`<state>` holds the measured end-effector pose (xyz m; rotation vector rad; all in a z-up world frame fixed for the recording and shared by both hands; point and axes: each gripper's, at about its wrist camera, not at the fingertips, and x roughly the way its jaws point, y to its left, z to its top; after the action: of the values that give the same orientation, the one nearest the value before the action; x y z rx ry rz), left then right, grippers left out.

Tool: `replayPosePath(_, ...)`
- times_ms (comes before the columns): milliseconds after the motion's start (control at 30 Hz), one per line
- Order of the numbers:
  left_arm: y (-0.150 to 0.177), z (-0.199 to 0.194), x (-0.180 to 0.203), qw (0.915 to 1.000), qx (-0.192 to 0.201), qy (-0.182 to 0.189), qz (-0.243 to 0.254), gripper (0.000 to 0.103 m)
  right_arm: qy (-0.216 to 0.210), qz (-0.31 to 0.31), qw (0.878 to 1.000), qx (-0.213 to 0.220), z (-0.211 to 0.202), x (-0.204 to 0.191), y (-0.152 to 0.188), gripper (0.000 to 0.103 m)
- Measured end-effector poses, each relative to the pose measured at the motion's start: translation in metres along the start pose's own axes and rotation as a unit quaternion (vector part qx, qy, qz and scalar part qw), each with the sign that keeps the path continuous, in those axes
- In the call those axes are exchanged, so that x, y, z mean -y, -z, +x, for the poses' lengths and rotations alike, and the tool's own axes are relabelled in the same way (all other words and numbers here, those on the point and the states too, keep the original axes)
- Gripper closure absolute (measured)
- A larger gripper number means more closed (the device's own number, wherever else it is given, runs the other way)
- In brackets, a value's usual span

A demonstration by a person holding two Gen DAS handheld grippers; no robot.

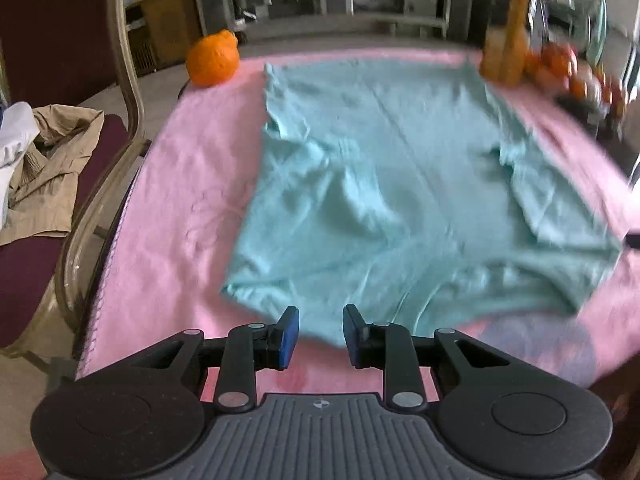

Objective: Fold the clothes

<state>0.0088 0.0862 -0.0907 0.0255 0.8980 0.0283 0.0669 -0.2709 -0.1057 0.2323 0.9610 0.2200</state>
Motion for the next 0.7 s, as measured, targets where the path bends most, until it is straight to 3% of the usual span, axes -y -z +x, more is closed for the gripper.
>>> replayPosePath(100,-0.005,0.012,0.011,0.9997,-0.010,0.023,-0.001,0.078,-0.062,0.021,0.998,-0.022,0.012,-0.008,0.000,0.088)
replayPosePath(167,-0.006,0.019,0.020,0.9993,-0.017,0.031,0.010,0.078,-0.081,0.025,0.996,-0.036,0.024,-0.016,0.000,0.088)
replayPosePath(300,0.000,0.023,0.034,0.9980,-0.040,0.026,0.040,0.078,-0.065,0.005,0.996,-0.066,0.043,-0.035,0.005,0.088)
replayPosePath(333,0.002,0.022,0.034,0.9978,-0.043,0.024,0.045,0.078,-0.049,-0.006,0.996,-0.076,0.047,-0.040,0.011,0.093)
replayPosePath(500,0.010,0.013,0.037,0.9959,-0.056,0.018,0.069,0.078,-0.028,-0.030,0.995,-0.092,0.038,-0.045,0.019,0.095)
replayPosePath(633,0.003,0.006,0.026,0.9970,-0.055,0.029,0.045,0.081,-0.027,-0.009,0.995,-0.090,0.029,-0.040,0.015,0.093)
replayPosePath(700,-0.008,-0.004,0.019,0.9983,-0.031,0.038,0.031,0.081,-0.047,0.007,0.997,-0.067,0.014,-0.038,0.006,0.092)
